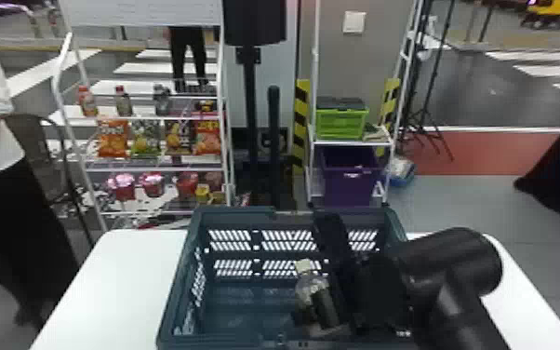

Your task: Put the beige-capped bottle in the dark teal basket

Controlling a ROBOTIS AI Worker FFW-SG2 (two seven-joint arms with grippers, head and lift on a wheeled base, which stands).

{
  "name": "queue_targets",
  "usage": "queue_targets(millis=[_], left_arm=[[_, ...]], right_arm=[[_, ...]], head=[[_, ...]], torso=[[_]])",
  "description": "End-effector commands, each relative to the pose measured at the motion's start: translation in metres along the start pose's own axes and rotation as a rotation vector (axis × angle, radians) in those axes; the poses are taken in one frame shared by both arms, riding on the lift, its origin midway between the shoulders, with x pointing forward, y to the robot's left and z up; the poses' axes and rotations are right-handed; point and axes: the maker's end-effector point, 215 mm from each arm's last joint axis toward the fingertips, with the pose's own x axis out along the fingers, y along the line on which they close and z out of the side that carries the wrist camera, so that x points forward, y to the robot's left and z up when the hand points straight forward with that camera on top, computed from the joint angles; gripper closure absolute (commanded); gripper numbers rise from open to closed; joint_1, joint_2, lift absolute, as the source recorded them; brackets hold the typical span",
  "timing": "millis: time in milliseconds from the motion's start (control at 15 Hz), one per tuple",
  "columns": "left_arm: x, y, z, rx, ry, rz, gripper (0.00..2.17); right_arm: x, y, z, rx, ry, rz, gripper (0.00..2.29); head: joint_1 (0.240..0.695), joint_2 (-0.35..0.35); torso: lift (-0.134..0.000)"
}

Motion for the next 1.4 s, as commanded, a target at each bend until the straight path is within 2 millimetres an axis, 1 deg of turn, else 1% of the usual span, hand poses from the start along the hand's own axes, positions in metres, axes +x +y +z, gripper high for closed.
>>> queue_targets(millis=[0,67,133,267,533,733,800,933,1000,1133,1267,1333], left_arm=[[-0.001,0.0,0.001,-0.001,-0.002,0.0,0.16],[-0.001,0.0,0.002,-0.001,-0.005,0.0,0.16],[-0.001,0.0,0.001,-0.001,-0.004,0.0,0.16],[-0.001,0.0,0.001,-0.002,-0.004,0.0,0.16],[-0.001,0.0,0.001,-0.002,-0.004,0.0,0.16],[-0.001,0.0,0.002,-0.004,-0.005,0.002,0.16],[-0.001,0.0,0.002,-0.004,-0.005,0.002,0.16],[-0.001,0.0,0.002,-0.004,-0.003,0.002,0.16],[-0.001,0.0,0.002,-0.004,-0.003,0.002,0.16],[-0.001,-0.001,0.002,-0.002,-0.003,-0.001,0.16],[0.002,-0.001,0.001,0.002,0.003,-0.005,0.16],[0.003,-0.002,0.001,0.002,0.003,-0.007,0.16]], right_arm=[[0.001,0.003,0.001,0.004,-0.001,0.013,1.1],[0.001,0.004,0.0,0.008,0.001,0.019,0.35],[0.001,0.003,0.0,0.009,0.002,0.016,0.02],[0.0,0.002,-0.001,0.01,0.007,0.012,0.0],[-0.001,0.002,0.0,0.014,-0.002,0.014,0.04],[-0.011,0.002,0.006,0.004,-0.039,-0.006,0.04],[-0.02,0.004,0.016,-0.002,-0.084,-0.014,0.04],[-0.034,-0.007,0.013,-0.018,-0.127,-0.048,0.04],[-0.044,-0.012,0.013,-0.024,-0.169,-0.066,0.04],[-0.059,-0.022,0.02,-0.027,-0.312,-0.102,0.04],[-0.081,-0.027,0.027,-0.034,-0.474,-0.117,0.04],[-0.092,-0.029,0.027,-0.029,-0.534,-0.118,0.04]], head=[[0.499,0.0],[0.499,0.0],[0.499,0.0],[0.499,0.0],[0.499,0.0],[0.499,0.0],[0.499,0.0],[0.499,0.0],[0.499,0.0],[0.499,0.0],[0.499,0.0],[0.499,0.0]], torso=[[0.0],[0.0],[0.0],[0.0],[0.0],[0.0],[0.0],[0.0],[0.0],[0.0],[0.0],[0.0]])
